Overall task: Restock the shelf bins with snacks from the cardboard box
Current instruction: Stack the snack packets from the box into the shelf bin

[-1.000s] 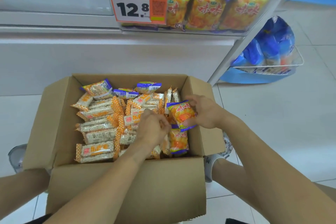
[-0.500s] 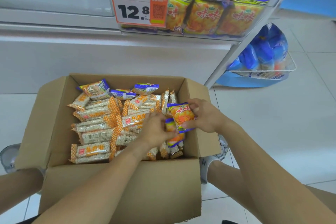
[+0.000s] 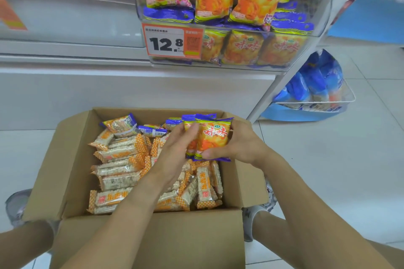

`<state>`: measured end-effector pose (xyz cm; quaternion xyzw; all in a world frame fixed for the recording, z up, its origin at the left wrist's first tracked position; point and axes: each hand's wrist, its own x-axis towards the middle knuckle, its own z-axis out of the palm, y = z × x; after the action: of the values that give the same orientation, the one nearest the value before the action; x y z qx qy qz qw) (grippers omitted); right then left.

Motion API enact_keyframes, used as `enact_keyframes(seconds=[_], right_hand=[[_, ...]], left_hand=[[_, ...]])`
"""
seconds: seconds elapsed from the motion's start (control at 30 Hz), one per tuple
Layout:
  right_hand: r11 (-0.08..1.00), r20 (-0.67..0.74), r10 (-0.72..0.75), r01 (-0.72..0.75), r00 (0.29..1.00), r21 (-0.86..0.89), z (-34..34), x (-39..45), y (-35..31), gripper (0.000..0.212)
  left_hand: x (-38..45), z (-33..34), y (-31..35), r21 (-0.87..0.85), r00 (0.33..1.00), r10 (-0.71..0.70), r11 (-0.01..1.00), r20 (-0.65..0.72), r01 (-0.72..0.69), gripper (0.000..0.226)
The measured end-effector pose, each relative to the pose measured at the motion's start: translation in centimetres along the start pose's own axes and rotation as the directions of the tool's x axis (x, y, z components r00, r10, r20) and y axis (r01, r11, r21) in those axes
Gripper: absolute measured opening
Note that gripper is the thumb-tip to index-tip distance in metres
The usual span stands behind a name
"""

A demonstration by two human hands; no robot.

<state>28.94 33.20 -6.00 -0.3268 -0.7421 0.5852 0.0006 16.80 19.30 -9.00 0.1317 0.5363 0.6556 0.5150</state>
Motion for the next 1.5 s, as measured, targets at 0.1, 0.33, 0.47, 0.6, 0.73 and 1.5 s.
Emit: enact_keyframes(seconds=[0.1, 0.33, 0.47, 0.6, 0.73, 1.5], right_hand=[[0.999, 0.018, -0.01, 0.011, 1.0, -0.052, -0.5, -0.3, -1.4, 0.051], [0.983, 0.058, -0.053, 0.042, 0.997, 0.177, -4.6, -2.6, -5.1, 0.056], [0.912, -0.053, -0.145, 0.154, 0.988, 0.38, -4.9, -3.7, -5.6, 0.048], [0.866, -0.174, -0.253, 0.303, 0.952, 0.398, -7.6, -4.1, -7.5, 0.061], [0.828, -0.306, -0.364, 0.456, 0.88, 0.325, -12.2, -4.3, -10.1, 0.078], [0.934, -0.379, -0.356, 0.341, 0.854, -0.107, -28.0, 7.0, -16.7, 0.08]], left_hand=[[-0.5, 1.0, 1.5, 0.269, 0.993, 0.113, 0.957, 0.015, -0.113, 0.059], [-1.3, 2.6, 6.0, 0.242, 0.975, 0.199, 0.946, 0.1, -0.218, 0.052], [-2.2, 4.5, 8.2, 0.329, 0.955, 0.245, 0.9, 0.166, -0.288, 0.05], [-1.9, 7.3, 11.9, 0.45, 0.893, 0.361, 0.772, 0.27, -0.448, 0.048], [-0.2, 11.1, 14.7, 0.49, 0.799, 0.529, 0.636, 0.285, -0.596, 0.056], [6.4, 9.9, 14.5, 0.861, 0.523, 0.808, 0.038, 0.272, -0.507, 0.006]])
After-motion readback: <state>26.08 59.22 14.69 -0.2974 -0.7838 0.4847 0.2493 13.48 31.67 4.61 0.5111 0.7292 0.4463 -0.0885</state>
